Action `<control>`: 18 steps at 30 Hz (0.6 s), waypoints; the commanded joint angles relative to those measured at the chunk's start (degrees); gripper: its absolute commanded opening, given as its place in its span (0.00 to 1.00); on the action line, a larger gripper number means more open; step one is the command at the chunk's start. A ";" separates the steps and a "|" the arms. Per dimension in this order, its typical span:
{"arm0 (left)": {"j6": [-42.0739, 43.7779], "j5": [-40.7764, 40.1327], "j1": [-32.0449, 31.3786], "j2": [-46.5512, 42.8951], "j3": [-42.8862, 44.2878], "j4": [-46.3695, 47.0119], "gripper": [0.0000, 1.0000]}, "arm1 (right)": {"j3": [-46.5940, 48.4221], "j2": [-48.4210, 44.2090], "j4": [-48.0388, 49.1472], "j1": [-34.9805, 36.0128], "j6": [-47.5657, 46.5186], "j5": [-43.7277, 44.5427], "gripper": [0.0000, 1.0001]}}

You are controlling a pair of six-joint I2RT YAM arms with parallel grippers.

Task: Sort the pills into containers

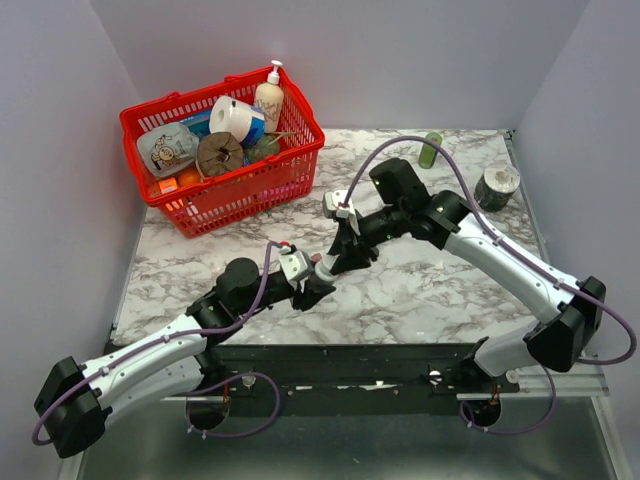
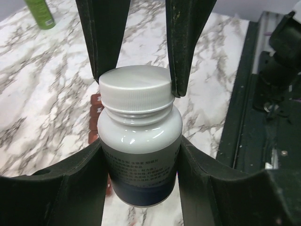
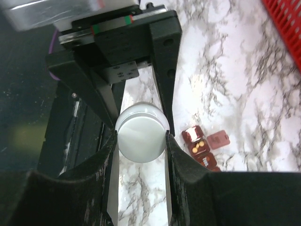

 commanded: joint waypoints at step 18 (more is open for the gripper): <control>2.57 -10.52 -0.01 2.20 10.59 7.70 0.00 | 0.28 10.28 -3.70 2.33 20.84 10.70 0.28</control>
